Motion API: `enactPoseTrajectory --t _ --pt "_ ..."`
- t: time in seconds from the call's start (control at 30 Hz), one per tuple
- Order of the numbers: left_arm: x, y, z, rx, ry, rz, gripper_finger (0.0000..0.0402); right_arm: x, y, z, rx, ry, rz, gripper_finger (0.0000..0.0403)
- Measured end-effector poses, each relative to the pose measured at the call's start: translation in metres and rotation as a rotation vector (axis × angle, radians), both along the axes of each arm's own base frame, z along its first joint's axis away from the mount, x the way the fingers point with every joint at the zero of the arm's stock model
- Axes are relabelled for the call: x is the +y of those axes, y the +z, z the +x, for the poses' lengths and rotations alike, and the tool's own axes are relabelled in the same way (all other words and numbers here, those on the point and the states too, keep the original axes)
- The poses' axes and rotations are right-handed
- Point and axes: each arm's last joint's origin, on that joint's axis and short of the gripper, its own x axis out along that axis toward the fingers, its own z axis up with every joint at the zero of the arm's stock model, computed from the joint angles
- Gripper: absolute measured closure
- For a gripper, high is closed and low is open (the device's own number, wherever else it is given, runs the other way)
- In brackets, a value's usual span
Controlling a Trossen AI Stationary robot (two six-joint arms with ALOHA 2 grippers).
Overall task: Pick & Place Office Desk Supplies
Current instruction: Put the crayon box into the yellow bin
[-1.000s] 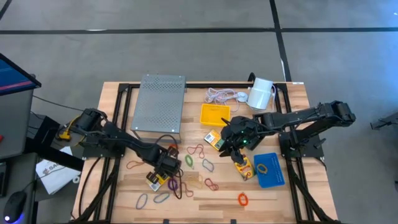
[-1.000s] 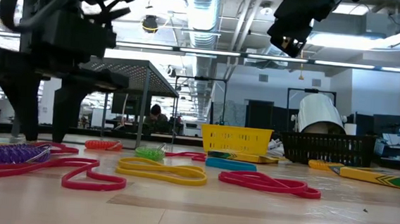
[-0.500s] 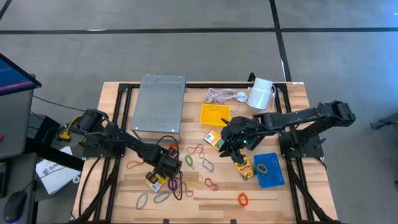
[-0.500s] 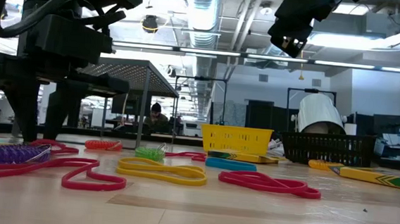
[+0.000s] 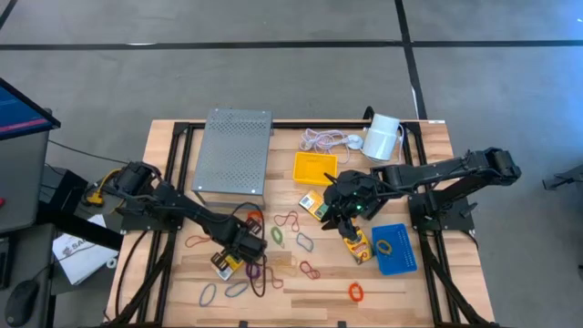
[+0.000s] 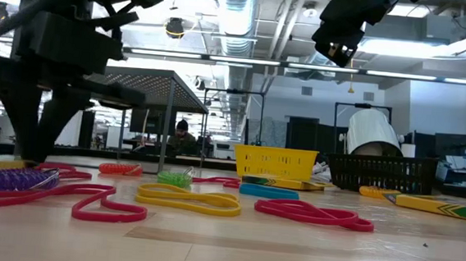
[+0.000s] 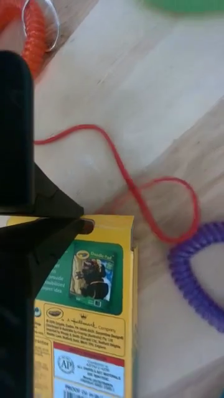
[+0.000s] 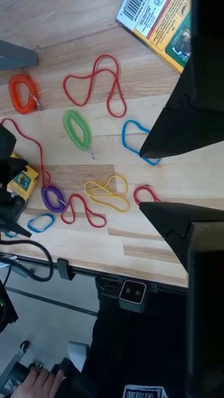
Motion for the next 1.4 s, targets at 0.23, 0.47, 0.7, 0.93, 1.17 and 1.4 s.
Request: enactPoseTrajectory --t 0.23,0.47,0.7,0.93,1.17,1.4 --pt "-0.003 0.017 0.005 0.003 0.014 0.026 0.0401 0.0 0.0 0.0 0.001 -0.002 0.001 0.0281" --pt "-0.002 0.056 0.004 -0.123 0.072 -0.005 0.0401 -0.004 0.0 0.0 0.0 -0.015 0.003 0.0281" --pt "0.003 0.094 -0.013 -0.257 0.163 -0.011 0.0401 -0.01 0.014 -0.008 -0.049 -0.029 0.012 0.0281" --pt "0.01 0.113 -0.023 -0.367 0.214 0.042 0.0401 -0.017 0.041 -0.029 -0.156 -0.064 0.028 0.0281" --pt "0.028 0.131 -0.015 -0.585 0.313 0.167 0.0401 -0.026 0.058 -0.048 -0.215 -0.101 0.03 0.0281" --pt "0.049 0.154 -0.001 -0.806 0.425 0.118 0.0401 -0.034 0.062 -0.063 -0.176 -0.144 0.027 0.0281"
